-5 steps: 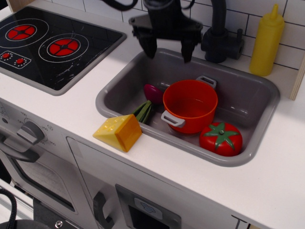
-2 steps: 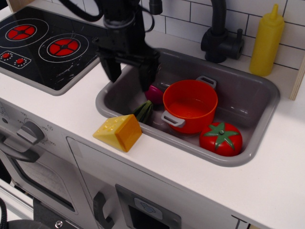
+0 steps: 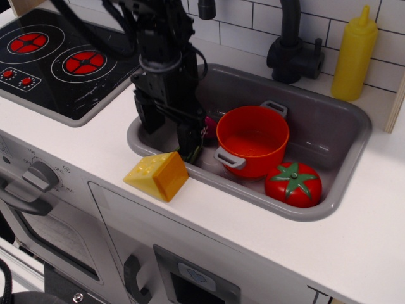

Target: Put beet in pot sink

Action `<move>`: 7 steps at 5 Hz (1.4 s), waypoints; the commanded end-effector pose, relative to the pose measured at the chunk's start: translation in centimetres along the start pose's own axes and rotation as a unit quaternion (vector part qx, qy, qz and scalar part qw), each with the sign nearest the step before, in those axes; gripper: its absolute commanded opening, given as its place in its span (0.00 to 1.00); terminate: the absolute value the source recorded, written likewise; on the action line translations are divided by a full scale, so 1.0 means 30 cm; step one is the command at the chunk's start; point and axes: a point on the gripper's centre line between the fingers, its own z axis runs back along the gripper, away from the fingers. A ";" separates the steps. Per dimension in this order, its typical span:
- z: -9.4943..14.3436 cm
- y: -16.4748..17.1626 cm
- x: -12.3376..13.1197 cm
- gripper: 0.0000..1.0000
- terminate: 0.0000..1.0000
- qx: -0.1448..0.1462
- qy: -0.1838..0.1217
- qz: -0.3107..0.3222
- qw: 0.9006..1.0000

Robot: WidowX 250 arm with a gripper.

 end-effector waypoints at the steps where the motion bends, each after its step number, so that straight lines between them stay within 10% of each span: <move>1: -0.003 0.010 0.061 1.00 0.00 0.000 -0.050 -0.050 0.998; 5: -0.121 0.024 0.045 1.00 0.00 0.047 -0.053 -0.077 0.995; 6: -0.138 0.024 0.036 0.00 0.00 0.050 -0.054 -0.076 0.994; 7: -0.122 0.038 0.036 0.00 0.00 0.052 -0.062 -0.063 0.995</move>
